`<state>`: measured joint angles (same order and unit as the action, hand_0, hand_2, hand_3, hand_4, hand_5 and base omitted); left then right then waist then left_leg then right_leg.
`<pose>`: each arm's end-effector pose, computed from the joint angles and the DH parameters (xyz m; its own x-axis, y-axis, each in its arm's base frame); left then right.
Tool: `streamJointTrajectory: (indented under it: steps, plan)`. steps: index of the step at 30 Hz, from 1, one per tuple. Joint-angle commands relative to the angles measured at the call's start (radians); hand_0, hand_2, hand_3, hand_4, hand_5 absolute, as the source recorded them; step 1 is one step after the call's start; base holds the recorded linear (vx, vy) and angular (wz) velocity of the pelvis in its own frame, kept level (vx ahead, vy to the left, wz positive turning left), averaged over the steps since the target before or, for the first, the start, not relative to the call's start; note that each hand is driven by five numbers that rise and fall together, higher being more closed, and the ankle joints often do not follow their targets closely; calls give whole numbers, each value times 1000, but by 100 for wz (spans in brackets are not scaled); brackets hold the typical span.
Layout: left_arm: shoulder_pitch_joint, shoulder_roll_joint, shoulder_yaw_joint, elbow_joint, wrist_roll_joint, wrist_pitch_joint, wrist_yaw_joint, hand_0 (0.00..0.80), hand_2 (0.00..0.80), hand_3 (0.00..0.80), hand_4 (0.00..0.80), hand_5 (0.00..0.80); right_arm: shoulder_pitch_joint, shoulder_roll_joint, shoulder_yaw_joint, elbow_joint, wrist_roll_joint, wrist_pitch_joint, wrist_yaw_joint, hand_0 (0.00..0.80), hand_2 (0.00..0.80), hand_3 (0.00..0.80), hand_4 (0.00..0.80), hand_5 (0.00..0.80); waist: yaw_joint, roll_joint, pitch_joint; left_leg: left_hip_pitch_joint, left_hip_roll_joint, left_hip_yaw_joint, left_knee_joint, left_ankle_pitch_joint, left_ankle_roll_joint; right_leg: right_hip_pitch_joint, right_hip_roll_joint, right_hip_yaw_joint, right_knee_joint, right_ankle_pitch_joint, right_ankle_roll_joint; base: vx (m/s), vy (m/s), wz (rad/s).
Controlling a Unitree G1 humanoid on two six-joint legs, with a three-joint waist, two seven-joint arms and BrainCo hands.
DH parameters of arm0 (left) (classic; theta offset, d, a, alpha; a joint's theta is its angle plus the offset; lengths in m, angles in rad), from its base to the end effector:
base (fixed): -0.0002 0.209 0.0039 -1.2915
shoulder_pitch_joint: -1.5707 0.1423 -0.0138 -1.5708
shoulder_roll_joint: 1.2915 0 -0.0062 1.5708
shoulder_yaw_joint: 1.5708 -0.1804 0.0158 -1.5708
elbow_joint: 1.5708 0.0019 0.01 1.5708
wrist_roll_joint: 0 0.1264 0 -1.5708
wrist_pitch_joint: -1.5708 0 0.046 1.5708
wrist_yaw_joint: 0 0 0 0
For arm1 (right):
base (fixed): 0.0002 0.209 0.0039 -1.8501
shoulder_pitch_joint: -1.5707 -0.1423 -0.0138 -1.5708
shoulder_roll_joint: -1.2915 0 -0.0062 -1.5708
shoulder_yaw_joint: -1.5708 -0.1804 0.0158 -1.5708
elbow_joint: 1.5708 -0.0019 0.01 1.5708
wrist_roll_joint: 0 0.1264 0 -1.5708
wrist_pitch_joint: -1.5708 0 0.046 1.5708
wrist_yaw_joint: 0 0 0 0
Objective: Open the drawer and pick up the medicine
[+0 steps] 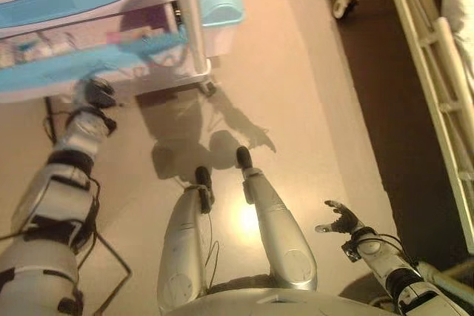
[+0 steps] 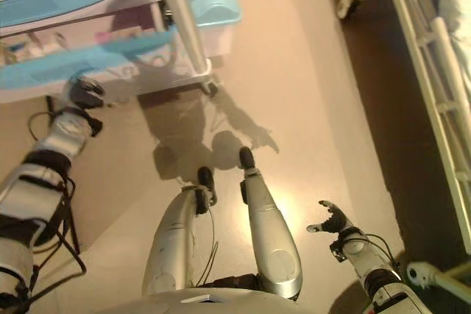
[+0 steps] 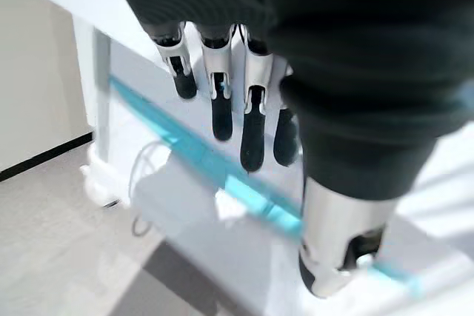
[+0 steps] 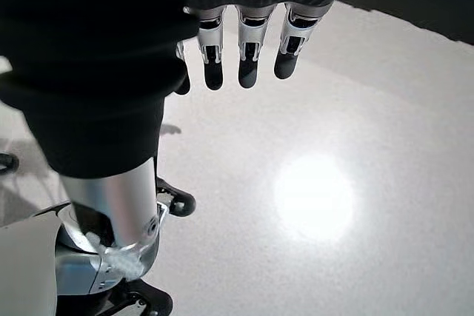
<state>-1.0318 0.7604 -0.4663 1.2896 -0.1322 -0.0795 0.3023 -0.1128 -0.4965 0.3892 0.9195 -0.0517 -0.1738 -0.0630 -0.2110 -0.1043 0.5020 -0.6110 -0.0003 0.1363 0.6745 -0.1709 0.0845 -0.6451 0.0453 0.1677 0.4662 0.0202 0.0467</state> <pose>0.3141 0.3108 0.1686 0.8405 0.5288 0.1183 -0.4460 0.5511 0.7052 0.1506 -0.2554 -0.0487 0.7763 -0.0971 -0.6228 -0.3408 0.7666 -0.5443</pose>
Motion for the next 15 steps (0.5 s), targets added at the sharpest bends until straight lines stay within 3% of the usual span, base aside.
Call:
streamJointTrajectory:
  steps: [1,5,10,14,15]
  plan:
    - [-153,115,12,57,-94,-42,118,0,0,0,0,0,56,-45,62,1,42,-32,-11,0,0,0,0,0,-51,6,-70,39,-18,2,5,-144,39,6,13,14,18,-62,-13,-50,25,-27]
    - [-206,110,1,63,-116,-50,183,0,0,0,0,0,49,-32,78,16,27,-37,-8,0,0,0,0,0,-62,-7,-71,40,-17,12,10,-166,40,18,15,31,-25,-41,3,-20,10,-34]
    - [-183,100,12,44,-132,-45,120,0,0,0,0,0,52,-14,78,33,19,-64,-8,0,0,0,0,0,-59,-13,-74,64,-20,18,-2,-179,44,49,14,43,-50,-31,17,-3,-35,-6]
    - [-88,89,51,-27,-273,-80,-61,0,0,0,0,0,67,12,74,16,-4,-77,-25,0,0,0,0,0,-42,-2,-84,130,-27,19,-57,-176,48,111,1,52,-86,-31,31,-8,-116,4]
    - [-42,81,71,-59,-319,-95,-118,0,0,0,0,0,66,20,71,10,-4,-73,-31,0,0,0,0,0,-38,-7,-88,139,-33,31,-83,-135,46,122,-13,54,-111,-1,31,-78,-144,4]
